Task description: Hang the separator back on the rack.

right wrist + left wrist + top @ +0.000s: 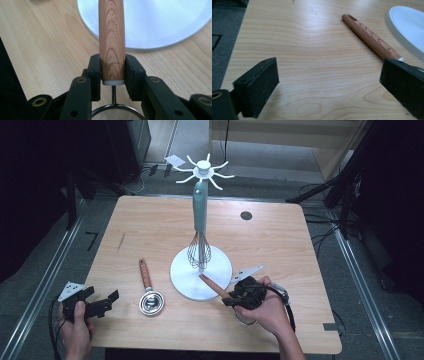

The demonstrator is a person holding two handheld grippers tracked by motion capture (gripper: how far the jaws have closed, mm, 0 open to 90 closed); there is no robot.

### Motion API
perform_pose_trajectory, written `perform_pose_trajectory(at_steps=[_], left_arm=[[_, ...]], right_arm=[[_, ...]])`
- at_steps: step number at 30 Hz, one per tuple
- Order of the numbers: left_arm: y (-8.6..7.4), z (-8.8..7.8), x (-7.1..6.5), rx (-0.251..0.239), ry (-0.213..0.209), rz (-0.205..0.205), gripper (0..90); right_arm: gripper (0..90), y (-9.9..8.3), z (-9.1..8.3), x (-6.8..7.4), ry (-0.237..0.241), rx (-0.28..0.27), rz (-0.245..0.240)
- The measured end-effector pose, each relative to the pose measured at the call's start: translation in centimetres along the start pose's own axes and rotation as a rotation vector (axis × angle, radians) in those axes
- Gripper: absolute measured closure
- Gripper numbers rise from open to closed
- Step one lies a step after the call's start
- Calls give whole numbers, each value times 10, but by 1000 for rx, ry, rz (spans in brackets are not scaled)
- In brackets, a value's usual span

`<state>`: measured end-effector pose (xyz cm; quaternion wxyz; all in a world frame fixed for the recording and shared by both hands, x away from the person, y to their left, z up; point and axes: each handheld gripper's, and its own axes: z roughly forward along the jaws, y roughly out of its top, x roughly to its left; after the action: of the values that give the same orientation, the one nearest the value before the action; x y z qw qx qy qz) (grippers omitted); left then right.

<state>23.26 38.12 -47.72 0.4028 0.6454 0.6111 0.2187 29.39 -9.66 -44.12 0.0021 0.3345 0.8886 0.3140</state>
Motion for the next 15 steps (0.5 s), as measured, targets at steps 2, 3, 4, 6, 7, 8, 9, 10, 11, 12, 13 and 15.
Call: perform_pose_trajectory(at_steps=[2,3,4,6,7,8,9,10,11,12,13,15], left_arm=[[0,0,0,3,4,1,15],[0,1,0,8,5,3,15],[0,1,0,11,9,4,15],[-1,3,0,16,18,3,15],[-1,3,0,16,18,3,15],[-1,3,-1,17,22,4,15],[-1,3,-1,17,22,4,15],[-1,3,-1,19,23,5,15],[-1,4,-2,20,30,7,15],[-1,5,-2,22,31,12,15],[-1,5,-2,22,31,12,15],[-2,6,-3,26,53,21,15]], right_arm=[[704,-1,-1,-1,-6,-9,5],[704,-1,-3,-3,-13,-19,13],[704,-2,-4,-4,-22,-28,23],[704,-3,-8,-8,-45,-65,49],[704,-3,-8,-8,-45,-65,49],[704,-5,-10,-10,-56,-83,69],[704,-5,-10,-10,-56,-83,69],[704,-6,-12,-12,-64,-100,75],[704,-6,-13,-13,-67,-112,79],[704,-7,-14,-13,-74,-121,83],[704,-7,-15,-14,-79,-135,82],[704,-8,-16,-14,-79,-149,75]])
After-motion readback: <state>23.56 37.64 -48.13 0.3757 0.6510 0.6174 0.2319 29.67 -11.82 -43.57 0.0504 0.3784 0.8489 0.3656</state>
